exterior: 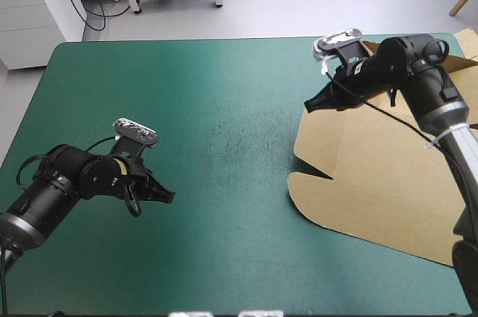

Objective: Fold the box

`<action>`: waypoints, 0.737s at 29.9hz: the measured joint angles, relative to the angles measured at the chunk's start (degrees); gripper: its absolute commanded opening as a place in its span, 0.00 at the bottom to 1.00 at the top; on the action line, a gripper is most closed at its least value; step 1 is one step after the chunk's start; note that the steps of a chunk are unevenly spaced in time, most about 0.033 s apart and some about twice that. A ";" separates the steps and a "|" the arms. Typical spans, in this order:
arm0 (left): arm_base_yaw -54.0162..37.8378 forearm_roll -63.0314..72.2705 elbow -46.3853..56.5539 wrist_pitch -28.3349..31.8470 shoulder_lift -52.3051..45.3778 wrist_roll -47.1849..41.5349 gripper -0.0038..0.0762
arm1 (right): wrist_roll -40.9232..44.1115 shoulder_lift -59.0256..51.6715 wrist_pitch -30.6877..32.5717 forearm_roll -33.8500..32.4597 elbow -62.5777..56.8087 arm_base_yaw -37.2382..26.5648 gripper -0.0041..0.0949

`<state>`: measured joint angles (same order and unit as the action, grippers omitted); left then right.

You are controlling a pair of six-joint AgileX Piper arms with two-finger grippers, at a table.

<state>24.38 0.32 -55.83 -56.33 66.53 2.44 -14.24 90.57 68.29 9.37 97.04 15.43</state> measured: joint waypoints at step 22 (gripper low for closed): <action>0.00 0.00 9.38 3.01 -11.63 0.40 0.04 | 1.42 -38.01 -11.97 -3.57 -44.29 1.56 0.04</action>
<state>24.38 0.32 -46.45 -53.32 54.90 2.83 -12.82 52.55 56.32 5.80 52.74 16.98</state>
